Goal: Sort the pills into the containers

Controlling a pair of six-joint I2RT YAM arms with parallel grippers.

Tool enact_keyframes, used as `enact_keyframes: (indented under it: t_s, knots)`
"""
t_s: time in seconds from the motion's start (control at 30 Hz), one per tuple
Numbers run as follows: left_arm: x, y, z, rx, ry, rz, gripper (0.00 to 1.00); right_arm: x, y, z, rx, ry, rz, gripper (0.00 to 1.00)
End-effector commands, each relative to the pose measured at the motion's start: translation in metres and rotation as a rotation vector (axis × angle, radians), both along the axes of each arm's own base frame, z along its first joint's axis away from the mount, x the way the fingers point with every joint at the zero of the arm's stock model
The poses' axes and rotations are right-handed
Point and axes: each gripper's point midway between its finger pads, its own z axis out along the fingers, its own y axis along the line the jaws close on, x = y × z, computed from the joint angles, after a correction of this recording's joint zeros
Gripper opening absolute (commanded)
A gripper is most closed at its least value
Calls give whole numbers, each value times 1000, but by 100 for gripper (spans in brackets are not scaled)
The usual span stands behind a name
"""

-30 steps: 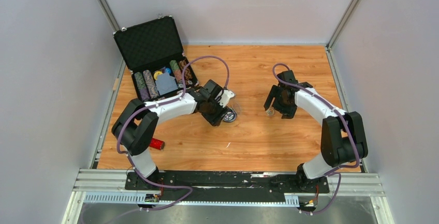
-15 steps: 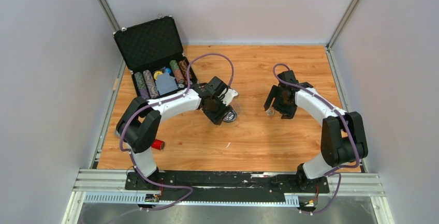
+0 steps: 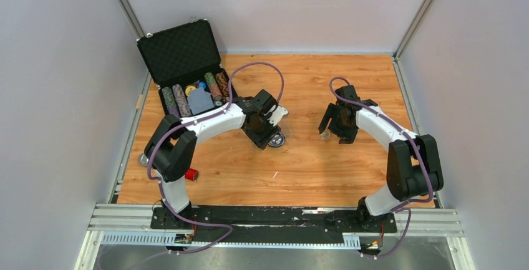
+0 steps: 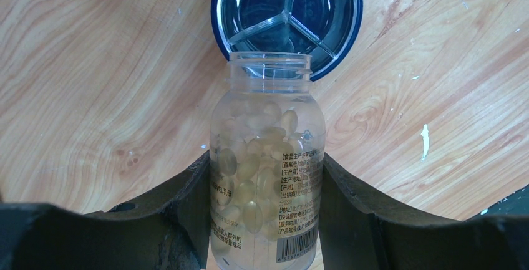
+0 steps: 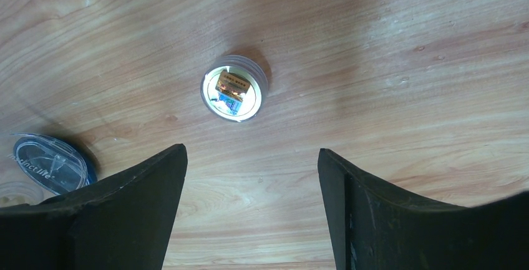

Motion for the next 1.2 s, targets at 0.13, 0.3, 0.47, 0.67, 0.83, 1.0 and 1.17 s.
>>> enact_keyframes:
  t_s: [0.13, 0.3, 0.47, 0.67, 0.83, 1.0, 1.17]
  knots:
    - [4, -5, 10, 23, -8, -15, 0, 6, 1, 8, 24, -42, -23, 78]
    - [1, -9, 11, 27, -2, -37, 0, 5, 4, 9, 38, -42, -14, 78]
    - [-1, -14, 8, 36, 10, -51, 0, 1, 9, 8, 66, -32, 3, 77]
    - [1, -11, 8, 79, 0, -44, 0, 0, 8, 6, 65, -28, -1, 77]
    - [2, -12, 6, 93, 4, -43, 0, -1, 7, 6, 66, -25, -4, 77]
    - [3, -11, 7, 118, -1, -39, 0, -1, 7, 5, 66, -22, -5, 76]
    - [3, -9, 6, 141, 2, -42, 0, -2, 7, 4, 67, -21, -5, 76]
